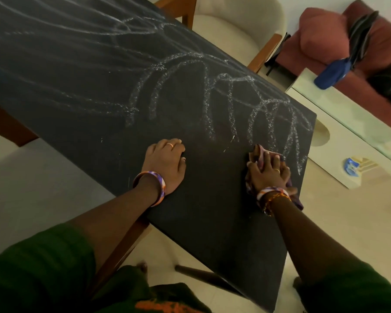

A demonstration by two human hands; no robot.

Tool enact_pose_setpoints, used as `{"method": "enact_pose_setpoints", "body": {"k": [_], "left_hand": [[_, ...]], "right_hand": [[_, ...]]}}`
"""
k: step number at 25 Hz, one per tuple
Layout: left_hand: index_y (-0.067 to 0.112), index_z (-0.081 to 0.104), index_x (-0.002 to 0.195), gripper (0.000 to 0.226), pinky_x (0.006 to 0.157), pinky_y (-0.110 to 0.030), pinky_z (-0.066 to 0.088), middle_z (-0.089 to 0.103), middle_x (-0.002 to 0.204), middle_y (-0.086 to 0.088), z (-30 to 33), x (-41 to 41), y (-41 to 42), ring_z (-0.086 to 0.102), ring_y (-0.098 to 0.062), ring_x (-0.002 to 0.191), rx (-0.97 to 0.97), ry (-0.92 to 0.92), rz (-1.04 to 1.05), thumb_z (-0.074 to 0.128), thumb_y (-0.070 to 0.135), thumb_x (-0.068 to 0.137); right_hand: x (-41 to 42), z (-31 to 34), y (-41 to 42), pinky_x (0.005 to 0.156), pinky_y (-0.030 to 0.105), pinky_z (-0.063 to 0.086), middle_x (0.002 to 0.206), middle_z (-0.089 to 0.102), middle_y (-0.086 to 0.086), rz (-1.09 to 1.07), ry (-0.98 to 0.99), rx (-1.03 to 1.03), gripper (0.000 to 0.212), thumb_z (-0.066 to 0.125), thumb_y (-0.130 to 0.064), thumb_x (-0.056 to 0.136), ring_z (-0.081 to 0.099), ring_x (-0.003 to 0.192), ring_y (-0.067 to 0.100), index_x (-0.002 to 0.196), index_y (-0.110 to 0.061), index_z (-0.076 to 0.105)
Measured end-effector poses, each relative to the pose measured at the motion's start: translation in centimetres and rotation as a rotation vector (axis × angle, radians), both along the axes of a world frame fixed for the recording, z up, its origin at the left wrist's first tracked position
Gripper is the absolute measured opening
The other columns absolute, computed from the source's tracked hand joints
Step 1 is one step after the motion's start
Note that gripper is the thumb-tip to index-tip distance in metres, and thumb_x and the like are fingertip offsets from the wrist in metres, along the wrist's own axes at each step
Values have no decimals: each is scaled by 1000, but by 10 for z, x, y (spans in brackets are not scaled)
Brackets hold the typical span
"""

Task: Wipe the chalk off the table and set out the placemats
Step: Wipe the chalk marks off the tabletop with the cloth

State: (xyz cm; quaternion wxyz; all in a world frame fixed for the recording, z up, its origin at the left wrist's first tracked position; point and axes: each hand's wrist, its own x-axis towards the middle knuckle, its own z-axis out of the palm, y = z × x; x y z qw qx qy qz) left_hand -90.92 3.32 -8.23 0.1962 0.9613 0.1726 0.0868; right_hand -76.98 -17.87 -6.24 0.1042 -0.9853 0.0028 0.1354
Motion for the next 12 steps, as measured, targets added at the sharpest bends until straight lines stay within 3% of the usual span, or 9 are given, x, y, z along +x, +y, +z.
{"method": "enact_pose_setpoints", "body": {"k": [2, 5, 7, 9, 12], "left_hand": [[17, 49, 124, 33, 104, -35, 27, 43, 136, -1, 1, 2, -1, 38, -19, 126, 21, 5, 13, 42, 27, 94], [16, 48, 126, 35, 102, -36, 28, 43, 136, -2, 2, 4, -2, 39, -21, 124, 33, 23, 14, 42, 28, 94], [17, 45, 129, 37, 105, -36, 27, 41, 139, -2, 2, 4, -1, 36, -20, 127, 18, 40, 10, 41, 28, 94], [18, 45, 130, 36, 107, -35, 25, 40, 141, 0, 3, 3, 0, 34, -18, 130, 1, 47, 5, 40, 29, 96], [19, 45, 128, 34, 108, -33, 24, 40, 140, 1, 4, 2, 0, 34, -16, 130, 1, 32, 3, 39, 29, 96]], "right_hand": [[-11, 2, 23, 106, 70, 5, 160, -2, -7, 63, -24, -49, 67, 33, -59, 93, -6, 146, 30, 151, -37, 8], [-40, 1, 82, 105, 68, 8, 160, 0, -10, 451, -34, -41, 61, 35, -53, 94, -4, 146, 27, 150, -39, 13], [-44, 3, 97, 105, 67, 9, 159, 1, -12, 602, -19, -45, 60, 35, -52, 94, -3, 146, 24, 149, -41, 13], [-25, 5, 79, 106, 65, 11, 159, 4, -15, 540, -37, -47, 58, 35, -51, 94, 1, 146, 21, 148, -43, 15], [8, 9, 17, 107, 65, 10, 159, 10, -12, 210, -36, 13, 56, 35, -53, 94, 7, 145, 24, 147, -44, 19]]}}
